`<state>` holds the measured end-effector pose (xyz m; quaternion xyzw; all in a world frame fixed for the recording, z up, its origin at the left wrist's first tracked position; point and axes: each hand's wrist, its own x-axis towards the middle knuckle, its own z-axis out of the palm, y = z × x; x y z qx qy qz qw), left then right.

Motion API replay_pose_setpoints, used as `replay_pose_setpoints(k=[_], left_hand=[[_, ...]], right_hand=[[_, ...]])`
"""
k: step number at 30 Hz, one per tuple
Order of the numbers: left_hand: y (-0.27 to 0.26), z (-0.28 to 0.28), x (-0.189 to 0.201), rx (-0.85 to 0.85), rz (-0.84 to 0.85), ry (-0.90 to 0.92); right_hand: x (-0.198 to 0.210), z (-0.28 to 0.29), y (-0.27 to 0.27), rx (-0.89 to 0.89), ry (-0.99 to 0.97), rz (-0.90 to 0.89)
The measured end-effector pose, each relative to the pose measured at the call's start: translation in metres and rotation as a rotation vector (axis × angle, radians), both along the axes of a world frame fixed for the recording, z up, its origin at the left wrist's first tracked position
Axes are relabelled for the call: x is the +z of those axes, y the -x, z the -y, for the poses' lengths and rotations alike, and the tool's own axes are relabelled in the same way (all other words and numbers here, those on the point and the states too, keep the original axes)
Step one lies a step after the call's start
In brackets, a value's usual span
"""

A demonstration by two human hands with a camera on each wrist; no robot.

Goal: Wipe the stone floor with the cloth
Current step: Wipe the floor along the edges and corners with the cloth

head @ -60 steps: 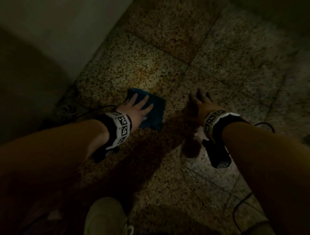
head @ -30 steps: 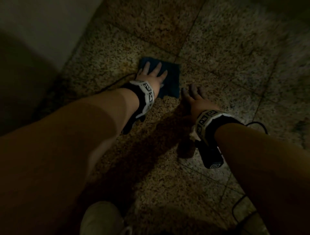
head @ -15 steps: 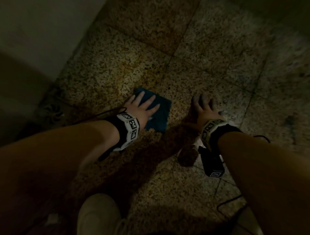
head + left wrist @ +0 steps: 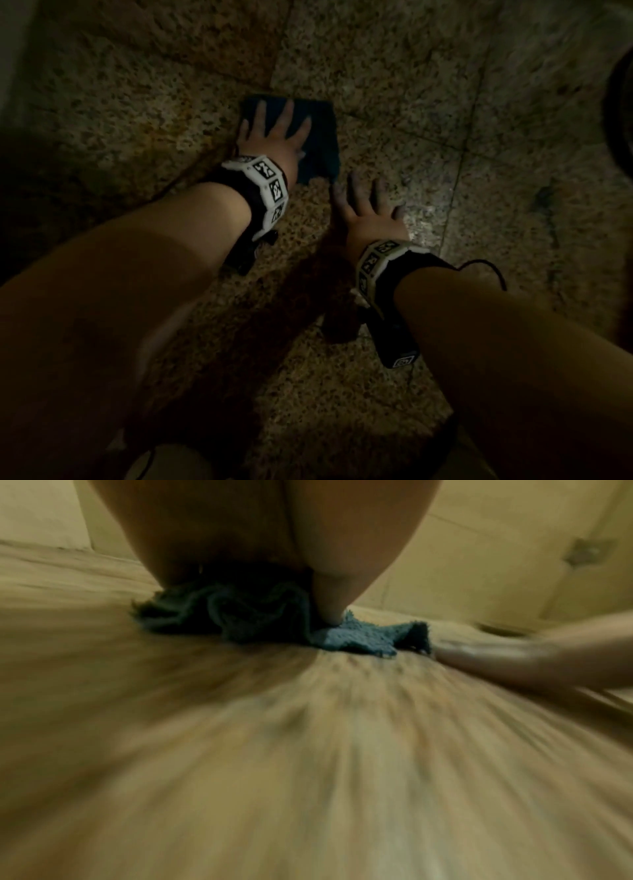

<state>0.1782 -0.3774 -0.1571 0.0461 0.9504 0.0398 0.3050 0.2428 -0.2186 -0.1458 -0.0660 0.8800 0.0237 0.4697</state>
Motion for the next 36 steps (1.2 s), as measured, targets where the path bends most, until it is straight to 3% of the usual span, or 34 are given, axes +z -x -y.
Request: replay_pose_setpoints(k=[8,11,17,20,23,29,36], left_hand=[[0.008,-0.005,0.005,-0.009,0.015,0.002],[-0.017,-0.004,0.011,-0.008,0.065,0.021],[-0.086,-0.019,0.018,-0.131,0.280,0.288],[-0.107,-0.029,0.024,-0.071,0.303,0.258],[-0.125,-0.037,0.021,-0.053,0.286,0.203],[-0.131,-0.035,0.004,0.011,0.198,0.098],[-0.074,-0.070,0.000,0.021,0.081,0.049]], right_hand=[[0.003,-0.002,0.002,-0.003,0.021,0.015],[0.004,-0.005,0.000,-0.002,0.056,-0.023],[0.009,-0.037,-0.014,0.018,0.179,-0.105],[0.008,-0.067,-0.018,-0.010,0.064,-0.134],[0.013,-0.102,-0.022,-0.055,-0.044,-0.075],[0.018,-0.132,-0.026,0.019,-0.044,-0.075],[0.010,-0.132,-0.007,0.070,0.007,-0.050]])
